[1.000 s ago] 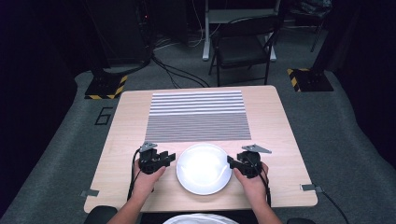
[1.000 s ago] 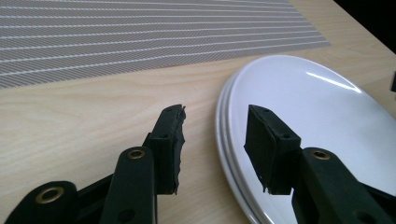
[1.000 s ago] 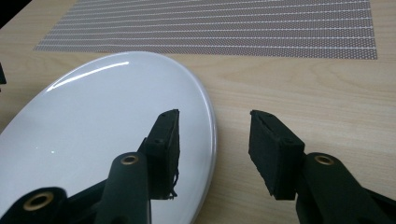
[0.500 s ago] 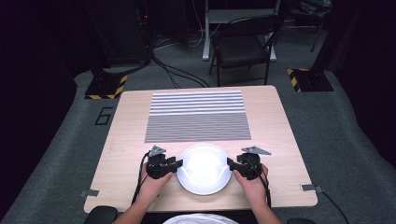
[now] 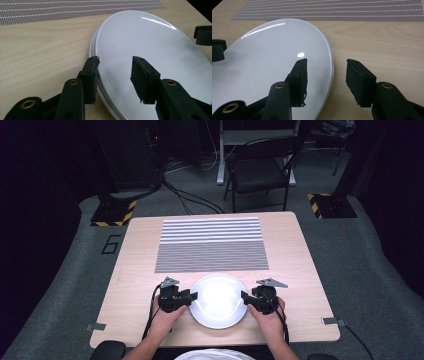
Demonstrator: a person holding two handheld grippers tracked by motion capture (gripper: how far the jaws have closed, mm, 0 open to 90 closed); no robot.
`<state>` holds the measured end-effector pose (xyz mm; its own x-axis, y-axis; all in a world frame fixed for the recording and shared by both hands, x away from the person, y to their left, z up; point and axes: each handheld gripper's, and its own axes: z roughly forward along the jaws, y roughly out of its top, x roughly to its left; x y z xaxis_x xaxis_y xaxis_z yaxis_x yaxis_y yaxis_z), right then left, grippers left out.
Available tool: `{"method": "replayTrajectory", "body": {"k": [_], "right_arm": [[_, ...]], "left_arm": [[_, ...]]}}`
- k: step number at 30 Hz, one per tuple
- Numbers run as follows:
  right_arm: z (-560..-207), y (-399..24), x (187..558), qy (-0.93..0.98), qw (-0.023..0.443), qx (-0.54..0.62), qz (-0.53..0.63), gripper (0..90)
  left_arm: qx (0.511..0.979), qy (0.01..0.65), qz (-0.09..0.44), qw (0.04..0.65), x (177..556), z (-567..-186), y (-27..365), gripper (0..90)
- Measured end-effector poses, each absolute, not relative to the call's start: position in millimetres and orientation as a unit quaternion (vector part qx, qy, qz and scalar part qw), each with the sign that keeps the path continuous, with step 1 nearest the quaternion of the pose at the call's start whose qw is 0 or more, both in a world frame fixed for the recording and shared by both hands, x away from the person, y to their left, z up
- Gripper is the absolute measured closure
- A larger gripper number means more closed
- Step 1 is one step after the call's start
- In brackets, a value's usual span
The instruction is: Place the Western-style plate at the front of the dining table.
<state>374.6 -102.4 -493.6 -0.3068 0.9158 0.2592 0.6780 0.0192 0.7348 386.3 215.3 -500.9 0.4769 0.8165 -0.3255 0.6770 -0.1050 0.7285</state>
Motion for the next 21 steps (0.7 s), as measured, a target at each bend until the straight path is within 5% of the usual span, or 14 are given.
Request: {"method": "replayTrajectory", "body": {"k": [21], "right_arm": [[-507.7,-90.8,374.4,0.705,0.104,0.582,0.392,47.5]], "left_arm": [[0.731,0.511,0.068,0.447,385.7,-502.3,213.1,54.5]]}}
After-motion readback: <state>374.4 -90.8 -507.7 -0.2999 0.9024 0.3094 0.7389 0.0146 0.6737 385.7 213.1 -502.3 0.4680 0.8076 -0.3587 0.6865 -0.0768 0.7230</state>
